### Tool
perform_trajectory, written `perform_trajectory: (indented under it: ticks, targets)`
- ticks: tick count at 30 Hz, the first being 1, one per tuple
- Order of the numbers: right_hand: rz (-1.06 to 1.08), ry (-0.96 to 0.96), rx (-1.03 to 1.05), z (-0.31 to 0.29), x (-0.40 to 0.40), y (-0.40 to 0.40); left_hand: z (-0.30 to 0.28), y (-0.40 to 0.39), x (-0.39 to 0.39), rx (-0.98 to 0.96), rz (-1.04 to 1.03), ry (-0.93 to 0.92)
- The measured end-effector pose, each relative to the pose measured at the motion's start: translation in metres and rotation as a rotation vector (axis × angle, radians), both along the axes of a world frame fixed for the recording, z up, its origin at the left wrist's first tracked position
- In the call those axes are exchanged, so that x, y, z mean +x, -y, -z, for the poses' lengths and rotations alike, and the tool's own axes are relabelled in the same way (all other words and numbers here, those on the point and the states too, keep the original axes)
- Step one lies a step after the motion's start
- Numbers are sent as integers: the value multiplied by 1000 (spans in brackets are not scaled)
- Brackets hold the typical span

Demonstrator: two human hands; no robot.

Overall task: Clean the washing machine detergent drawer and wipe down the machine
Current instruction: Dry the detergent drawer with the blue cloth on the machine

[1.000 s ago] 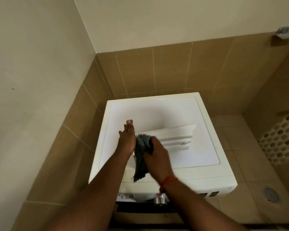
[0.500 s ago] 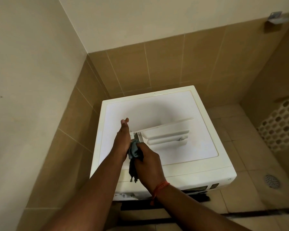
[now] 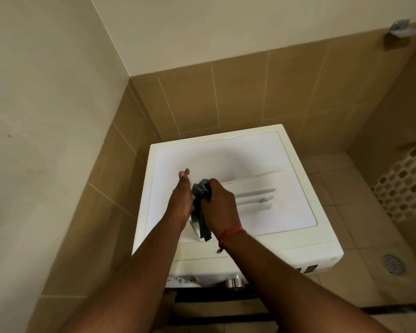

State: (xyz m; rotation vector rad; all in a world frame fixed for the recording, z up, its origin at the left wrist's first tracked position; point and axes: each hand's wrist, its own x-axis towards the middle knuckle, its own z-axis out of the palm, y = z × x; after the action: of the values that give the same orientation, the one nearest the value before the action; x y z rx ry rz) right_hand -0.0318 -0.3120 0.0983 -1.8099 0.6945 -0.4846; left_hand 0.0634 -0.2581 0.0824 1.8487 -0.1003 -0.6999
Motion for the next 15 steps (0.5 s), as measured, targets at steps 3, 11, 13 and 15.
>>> perform_trajectory:
  ticks: [3,11,13,15]
  targets:
    - [-93,-84,-131,0,11,8,-1,-1,3,-41,-16,-19]
    - [-115,-141,-119,3,10,17,3,4,3,8,-5,11]
    - [-27,-83,-74,2,12,8,4,3,4,32,12,35]
    - [-65,-74,-118,4,8,1,6,0,8,34,15,38]
